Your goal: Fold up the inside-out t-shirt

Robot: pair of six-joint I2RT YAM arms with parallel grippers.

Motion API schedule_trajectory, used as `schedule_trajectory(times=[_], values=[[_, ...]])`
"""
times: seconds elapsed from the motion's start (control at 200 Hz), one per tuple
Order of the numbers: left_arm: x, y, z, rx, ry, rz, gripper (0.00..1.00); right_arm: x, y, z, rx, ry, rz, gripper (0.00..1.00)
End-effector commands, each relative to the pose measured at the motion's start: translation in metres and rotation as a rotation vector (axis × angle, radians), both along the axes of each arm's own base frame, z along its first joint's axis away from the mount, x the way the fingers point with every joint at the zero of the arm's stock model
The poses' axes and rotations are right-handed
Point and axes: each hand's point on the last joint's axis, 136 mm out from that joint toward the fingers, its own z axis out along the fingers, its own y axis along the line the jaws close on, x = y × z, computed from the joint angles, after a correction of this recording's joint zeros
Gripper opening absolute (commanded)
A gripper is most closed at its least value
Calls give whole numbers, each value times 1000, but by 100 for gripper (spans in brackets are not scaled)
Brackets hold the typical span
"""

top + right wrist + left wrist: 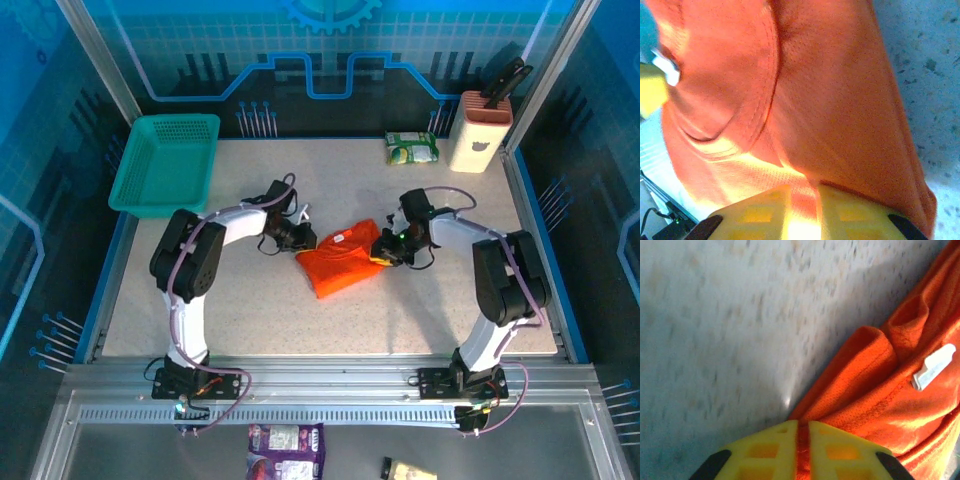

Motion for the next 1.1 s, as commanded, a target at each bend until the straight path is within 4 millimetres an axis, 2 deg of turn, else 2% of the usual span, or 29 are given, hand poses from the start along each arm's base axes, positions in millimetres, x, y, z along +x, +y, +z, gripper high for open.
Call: schedule_trajectory(times=[0.0,0.095,0.215,0.325,0.41,0.485,0.585,0.735,0.83,0.911,1.011,1.096], values=[[-19,8,21,-27,-4,34,19,0,2,35,4,-61,46,24],[-23,13,44,-24,-60,51,25,10,14,53,76,-109,75,27],[-22,10,80,-31,-129,55,29,35,34,63,200,-137,116,27],[-35,-10,100,-47,-151,10,28,61,50,58,267,-139,143,27],[-53,-33,103,-62,-144,-36,25,78,62,54,327,-132,158,27],[-71,-56,99,-92,-121,-74,21,90,71,49,370,-125,168,27],[-97,-83,81,-107,-63,-123,17,103,76,37,394,-112,164,26],[-124,-101,40,-90,21,-136,15,114,72,5,355,-69,136,25],[-135,-94,11,-61,77,-116,13,117,55,-20,276,-34,81,24],[-142,-84,-6,-34,99,-102,13,117,39,-35,218,-18,37,24],[-142,-72,-13,-41,111,-73,13,114,22,-46,168,1,10,24],[-139,-62,-12,-63,114,-45,13,109,10,-48,135,9,-14,23]])
